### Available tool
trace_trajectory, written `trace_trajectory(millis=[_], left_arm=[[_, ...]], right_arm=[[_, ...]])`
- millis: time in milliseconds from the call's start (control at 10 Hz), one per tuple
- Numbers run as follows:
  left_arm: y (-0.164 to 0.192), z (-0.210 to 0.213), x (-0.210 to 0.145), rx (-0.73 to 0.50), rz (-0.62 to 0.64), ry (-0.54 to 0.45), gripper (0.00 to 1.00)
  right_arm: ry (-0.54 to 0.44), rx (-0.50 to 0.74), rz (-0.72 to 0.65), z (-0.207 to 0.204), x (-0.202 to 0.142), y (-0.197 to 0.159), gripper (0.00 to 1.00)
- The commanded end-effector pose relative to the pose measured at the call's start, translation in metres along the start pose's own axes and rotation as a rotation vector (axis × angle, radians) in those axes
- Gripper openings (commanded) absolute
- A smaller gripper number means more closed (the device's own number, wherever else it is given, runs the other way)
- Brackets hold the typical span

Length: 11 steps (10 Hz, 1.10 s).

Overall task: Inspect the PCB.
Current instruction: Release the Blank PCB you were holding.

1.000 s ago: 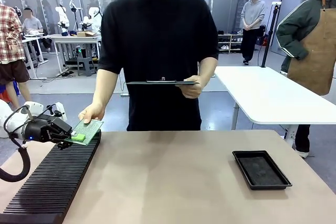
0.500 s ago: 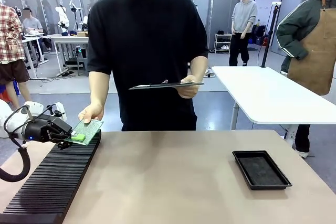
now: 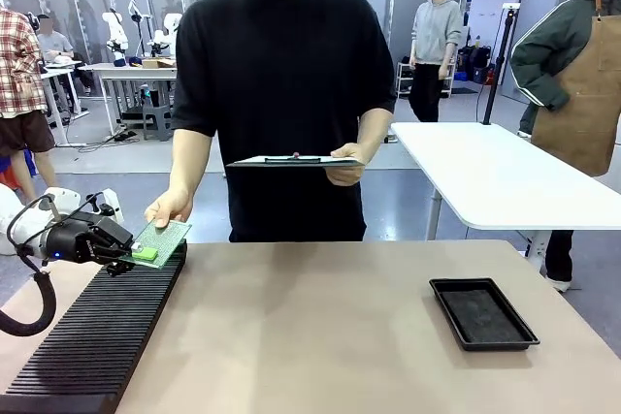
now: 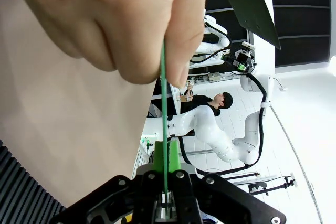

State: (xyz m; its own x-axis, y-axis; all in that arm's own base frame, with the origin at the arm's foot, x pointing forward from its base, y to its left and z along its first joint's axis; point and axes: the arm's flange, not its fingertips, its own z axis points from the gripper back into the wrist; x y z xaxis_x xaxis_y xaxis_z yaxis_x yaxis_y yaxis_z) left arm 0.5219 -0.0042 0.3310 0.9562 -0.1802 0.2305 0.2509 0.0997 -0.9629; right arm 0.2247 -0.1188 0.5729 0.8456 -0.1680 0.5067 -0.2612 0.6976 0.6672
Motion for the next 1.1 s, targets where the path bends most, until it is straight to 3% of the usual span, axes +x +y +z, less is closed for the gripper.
trace_trajectory(millis=[0, 100, 200, 300, 400, 500, 600, 700, 1000], left_arm=[[-0.004, 0.002, -0.002, -0.010, -0.010, -0.005, 0.33], [-0.004, 0.002, -0.002, -0.013, -0.012, -0.013, 0.67], [-0.004, 0.002, -0.004, -0.023, -0.011, -0.003, 0.63], [-0.004, 0.002, -0.005, -0.026, -0.011, 0.000, 0.96], [-0.004, 0.002, -0.006, -0.027, -0.011, -0.002, 0.58], [-0.003, 0.002, -0.007, -0.024, -0.010, -0.004, 1.00], [-0.004, 0.003, -0.008, -0.023, -0.010, -0.006, 0.87], [-0.005, 0.003, -0.008, -0.018, -0.009, -0.002, 1.00], [-0.004, 0.007, -0.016, -0.007, -0.005, -0.023, 1.00]], right_arm=[[0.000, 0.005, 0.012, -0.002, -0.002, 0.000, 1.00], [0.000, 0.005, 0.012, -0.002, -0.002, 0.000, 1.00], [0.000, 0.005, 0.012, -0.002, -0.002, 0.000, 1.00], [0.000, 0.005, 0.012, -0.002, -0.002, 0.000, 1.00], [0.000, 0.005, 0.012, -0.002, -0.002, 0.000, 1.00], [0.000, 0.005, 0.012, -0.002, -0.002, 0.000, 1.00], [0.000, 0.005, 0.012, -0.002, -0.002, 0.000, 1.00], [0.000, 0.005, 0.012, -0.002, -0.002, 0.000, 1.00], [0.000, 0.005, 0.012, -0.002, -0.002, 0.000, 1.00]])
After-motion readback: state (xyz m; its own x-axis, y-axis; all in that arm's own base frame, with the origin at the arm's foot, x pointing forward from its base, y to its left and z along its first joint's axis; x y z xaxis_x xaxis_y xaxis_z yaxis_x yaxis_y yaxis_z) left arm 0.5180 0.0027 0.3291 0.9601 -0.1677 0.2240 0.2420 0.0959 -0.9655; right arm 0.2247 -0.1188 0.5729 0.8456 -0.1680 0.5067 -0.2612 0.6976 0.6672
